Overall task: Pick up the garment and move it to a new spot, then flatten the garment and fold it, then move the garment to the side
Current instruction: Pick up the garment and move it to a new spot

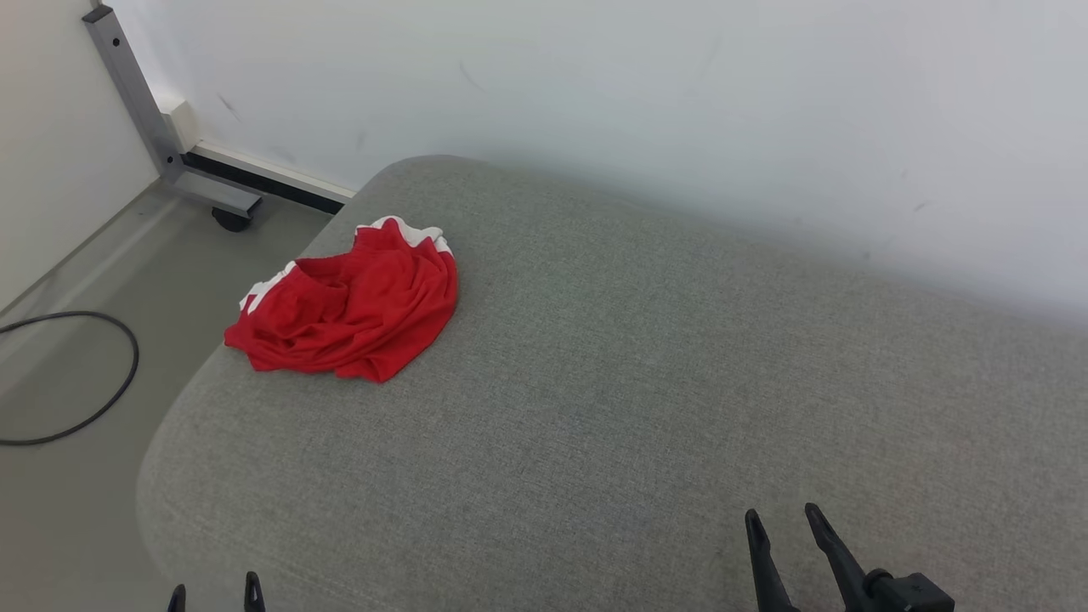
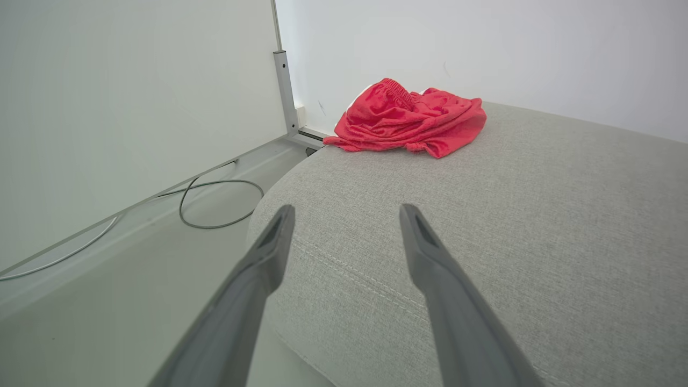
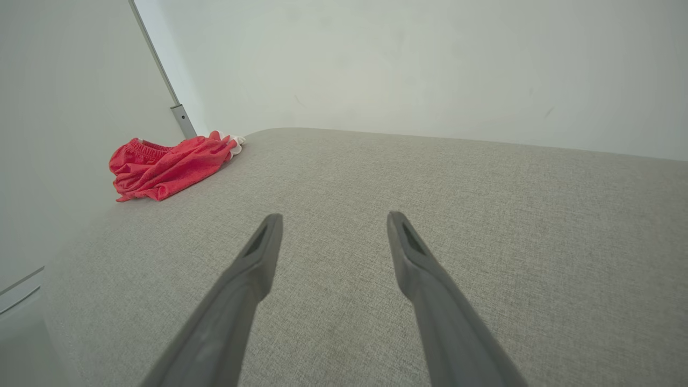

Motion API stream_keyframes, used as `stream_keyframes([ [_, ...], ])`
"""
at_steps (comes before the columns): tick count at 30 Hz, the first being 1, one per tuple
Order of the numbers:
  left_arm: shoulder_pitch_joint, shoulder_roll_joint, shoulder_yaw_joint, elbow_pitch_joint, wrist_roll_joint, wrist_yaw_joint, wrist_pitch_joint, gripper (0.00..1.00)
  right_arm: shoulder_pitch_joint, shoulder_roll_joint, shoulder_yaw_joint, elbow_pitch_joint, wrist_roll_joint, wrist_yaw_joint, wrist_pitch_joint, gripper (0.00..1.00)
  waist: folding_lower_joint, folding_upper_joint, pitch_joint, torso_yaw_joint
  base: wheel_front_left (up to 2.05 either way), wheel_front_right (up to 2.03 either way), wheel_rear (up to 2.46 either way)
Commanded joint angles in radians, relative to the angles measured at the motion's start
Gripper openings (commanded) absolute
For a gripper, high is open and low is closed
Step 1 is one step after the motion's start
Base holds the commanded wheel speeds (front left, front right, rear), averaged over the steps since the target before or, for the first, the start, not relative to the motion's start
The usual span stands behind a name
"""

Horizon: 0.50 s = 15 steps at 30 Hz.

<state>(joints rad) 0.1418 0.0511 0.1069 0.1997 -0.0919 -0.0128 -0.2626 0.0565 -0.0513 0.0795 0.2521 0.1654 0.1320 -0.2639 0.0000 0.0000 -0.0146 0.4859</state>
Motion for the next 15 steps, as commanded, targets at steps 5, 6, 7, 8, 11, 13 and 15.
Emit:
stream_keyframes([
  [5,-0.042,-0.002,0.016,0.0,-0.002,0.0,-0.003,1.0,-0.017,0.002,0.013,0.001,-0.011,-0.003,0.0,1.0,0.0,0.0,0.008,-0.035,0.0,0.0,0.0],
  [6,-0.053,-0.001,0.023,-0.002,-0.001,-0.002,-0.003,1.0,-0.021,0.002,0.016,0.001,-0.012,-0.003,0.0,1.0,0.0,0.0,0.011,-0.044,0.0,0.0,0.0],
  [7,-0.067,-0.001,0.033,-0.002,0.003,-0.006,-0.003,1.0,-0.025,0.002,0.022,0.001,-0.016,-0.002,0.0,1.0,0.0,0.0,0.014,-0.055,0.0,0.0,0.0],
  [8,-0.083,-0.001,0.04,-0.002,0.002,-0.014,-0.003,1.0,-0.029,0.002,0.021,0.001,-0.021,-0.003,0.0,1.0,0.0,0.0,0.017,-0.065,0.0,0.0,0.0],
  [11,-0.138,0.01,0.067,0.009,0.01,-0.03,-0.003,1.0,-0.044,0.002,0.028,-0.004,-0.026,-0.003,0.0,1.0,0.0,0.0,0.031,-0.104,0.0,0.0,0.0],
  [13,-0.181,0.017,0.085,0.015,0.014,-0.033,-0.003,1.0,-0.052,0.002,0.032,-0.01,-0.029,-0.003,0.0,1.0,0.0,0.0,0.041,-0.131,0.0,0.0,0.0],
  [15,-0.229,0.035,0.108,0.026,0.009,-0.041,-0.003,1.0,-0.061,0.001,0.03,-0.015,-0.036,-0.003,0.0,1.0,0.0,0.0,0.055,-0.159,0.0,0.0,0.0],
])
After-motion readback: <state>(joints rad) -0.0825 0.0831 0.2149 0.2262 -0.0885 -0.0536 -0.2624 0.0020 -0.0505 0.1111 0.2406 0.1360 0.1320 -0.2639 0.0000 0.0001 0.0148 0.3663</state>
